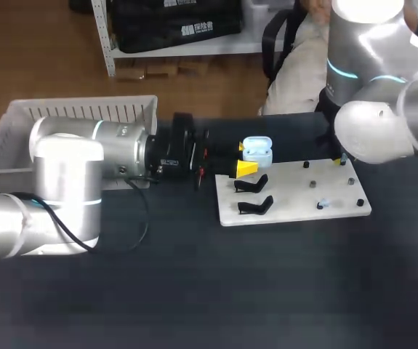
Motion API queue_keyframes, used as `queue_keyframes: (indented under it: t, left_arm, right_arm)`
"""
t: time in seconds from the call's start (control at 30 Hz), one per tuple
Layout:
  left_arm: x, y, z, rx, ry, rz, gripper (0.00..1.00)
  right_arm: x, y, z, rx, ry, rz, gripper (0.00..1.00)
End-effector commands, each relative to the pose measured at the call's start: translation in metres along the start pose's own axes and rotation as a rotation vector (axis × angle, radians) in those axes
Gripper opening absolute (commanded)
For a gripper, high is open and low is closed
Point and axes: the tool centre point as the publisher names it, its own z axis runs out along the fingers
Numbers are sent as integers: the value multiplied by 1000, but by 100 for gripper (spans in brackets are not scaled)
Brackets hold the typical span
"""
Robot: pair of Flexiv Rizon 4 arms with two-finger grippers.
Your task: Pick up each earbud case from the left stands, insert the matching earbuds, close the lid, and place the case in the box.
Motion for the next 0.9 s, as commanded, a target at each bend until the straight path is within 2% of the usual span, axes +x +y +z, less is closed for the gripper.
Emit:
queue_keyframes:
  t: [0.03,0.43,0.57,0.6,0.9]
  left_arm:
    - [1,-1,0,-4,-3,3,0]
    - [1,-1,0,-4,-3,3,0]
    - [1,-1,0,-4,-3,3,0]
    - [1,-1,0,-4,-3,3,0]
    - [1,-1,0,-4,-3,3,0]
  right_arm:
    - [-2,0,3,8,4,0,34]
    - [-3,-1,5,26,6,-5,27]
    - [-3,0,5,30,6,-5,3]
    - [-3,0,5,32,7,-6,0]
    - [1,3,-7,41,-6,-3,0]
